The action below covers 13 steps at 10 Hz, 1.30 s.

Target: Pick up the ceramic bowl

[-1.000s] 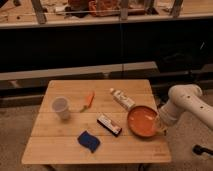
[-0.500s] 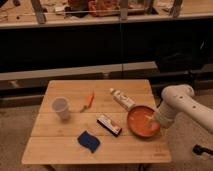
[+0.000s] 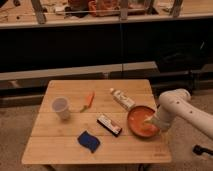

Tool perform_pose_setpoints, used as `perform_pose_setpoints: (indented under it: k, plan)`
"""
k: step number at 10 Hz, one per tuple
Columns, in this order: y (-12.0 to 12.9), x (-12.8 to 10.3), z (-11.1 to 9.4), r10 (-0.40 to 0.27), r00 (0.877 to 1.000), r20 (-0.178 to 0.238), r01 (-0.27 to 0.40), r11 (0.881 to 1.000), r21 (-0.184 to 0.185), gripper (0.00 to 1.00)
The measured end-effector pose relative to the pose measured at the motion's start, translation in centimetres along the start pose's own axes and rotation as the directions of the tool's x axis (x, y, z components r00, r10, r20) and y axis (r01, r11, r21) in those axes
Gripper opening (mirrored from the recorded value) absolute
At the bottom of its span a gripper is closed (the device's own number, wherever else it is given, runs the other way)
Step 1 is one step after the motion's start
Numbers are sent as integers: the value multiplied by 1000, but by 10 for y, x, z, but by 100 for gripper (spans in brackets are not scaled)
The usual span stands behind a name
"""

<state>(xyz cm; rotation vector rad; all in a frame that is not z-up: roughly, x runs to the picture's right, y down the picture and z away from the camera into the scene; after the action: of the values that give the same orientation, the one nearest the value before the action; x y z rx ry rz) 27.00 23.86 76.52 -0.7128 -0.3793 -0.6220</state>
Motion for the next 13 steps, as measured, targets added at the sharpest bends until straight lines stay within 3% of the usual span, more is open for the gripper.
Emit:
perform_pose_setpoints:
  k: [3,5,7,9,10,13]
  plan:
    - [0,2,20,20,1000,4,-20,999,31,80]
    - [3,5,30,108,994,12,-109,991,76,80]
    - [1,4,24,121,993,7,-121,991,56,75]
    - [3,4,18,33,999,7,-33,998,46,54]
    - [3,5,20,29,1000,8,-29,998,48,47]
    - [3,6,21,129,992,9,-130,990,53,14]
